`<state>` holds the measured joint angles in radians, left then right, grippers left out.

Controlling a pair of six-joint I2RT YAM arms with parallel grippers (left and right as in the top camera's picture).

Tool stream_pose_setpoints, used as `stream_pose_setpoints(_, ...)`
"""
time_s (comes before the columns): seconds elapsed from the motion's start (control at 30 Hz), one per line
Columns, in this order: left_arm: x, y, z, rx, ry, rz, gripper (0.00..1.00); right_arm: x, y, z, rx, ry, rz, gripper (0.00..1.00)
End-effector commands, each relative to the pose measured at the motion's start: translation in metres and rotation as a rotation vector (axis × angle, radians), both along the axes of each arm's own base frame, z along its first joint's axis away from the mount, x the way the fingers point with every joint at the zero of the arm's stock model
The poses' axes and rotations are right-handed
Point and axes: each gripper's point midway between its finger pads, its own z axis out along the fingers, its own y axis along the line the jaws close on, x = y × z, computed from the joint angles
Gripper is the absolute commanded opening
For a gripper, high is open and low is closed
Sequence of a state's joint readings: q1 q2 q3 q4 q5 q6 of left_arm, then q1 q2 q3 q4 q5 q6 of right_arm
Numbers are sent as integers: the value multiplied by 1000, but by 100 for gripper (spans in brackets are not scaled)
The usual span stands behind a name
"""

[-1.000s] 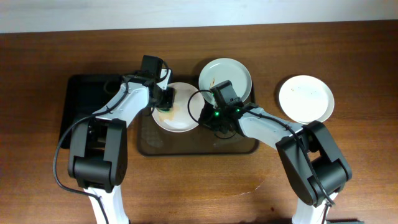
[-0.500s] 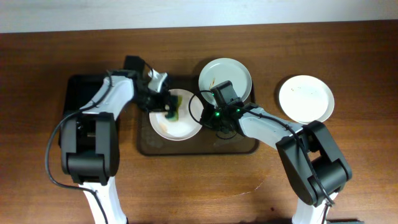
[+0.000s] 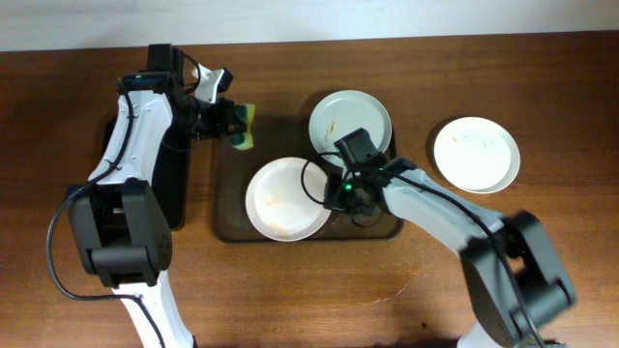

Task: Clean dirty plates on tray and stack at the side
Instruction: 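Lift the plate with the right gripper and carry it right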

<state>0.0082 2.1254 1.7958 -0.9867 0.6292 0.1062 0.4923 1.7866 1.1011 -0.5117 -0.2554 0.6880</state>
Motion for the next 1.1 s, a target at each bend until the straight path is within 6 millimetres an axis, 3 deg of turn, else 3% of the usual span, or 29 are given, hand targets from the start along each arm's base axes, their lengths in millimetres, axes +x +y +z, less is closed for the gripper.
stream_pose_setpoints(0.0,2,12,-4,84,-2,8,0,14,-25,52,-142,-201,35,4)
stream_pose_setpoints(0.17,0,16,-7,106,6,14,0,8,-71,106,-495,-374,28,4)
stream_pose_setpoints(0.27,0,16,-7,107,6,14,0,3,-83,134,-741,-483,30,4)
stream_pose_setpoints(0.5,0,16,-7,107,7,14,0,-8,-73,200,-1095,-826,-9,4)
stream_pose_setpoints(0.7,0,18,-8,123,10,17,0,-34,-55,259,-1295,-1112,-90,4)
stream_pose_setpoints(0.87,-2,21,-10,140,19,21,0,-38,-48,264,-1266,-1152,-121,4)
stream_pose_setpoints(0.97,-2,21,-10,140,22,21,0,-32,-40,248,-1149,-1106,-112,4)
stream_pose_setpoints(1.07,-2,21,-10,140,22,21,0,-18,-41,211,-931,-939,-126,4)
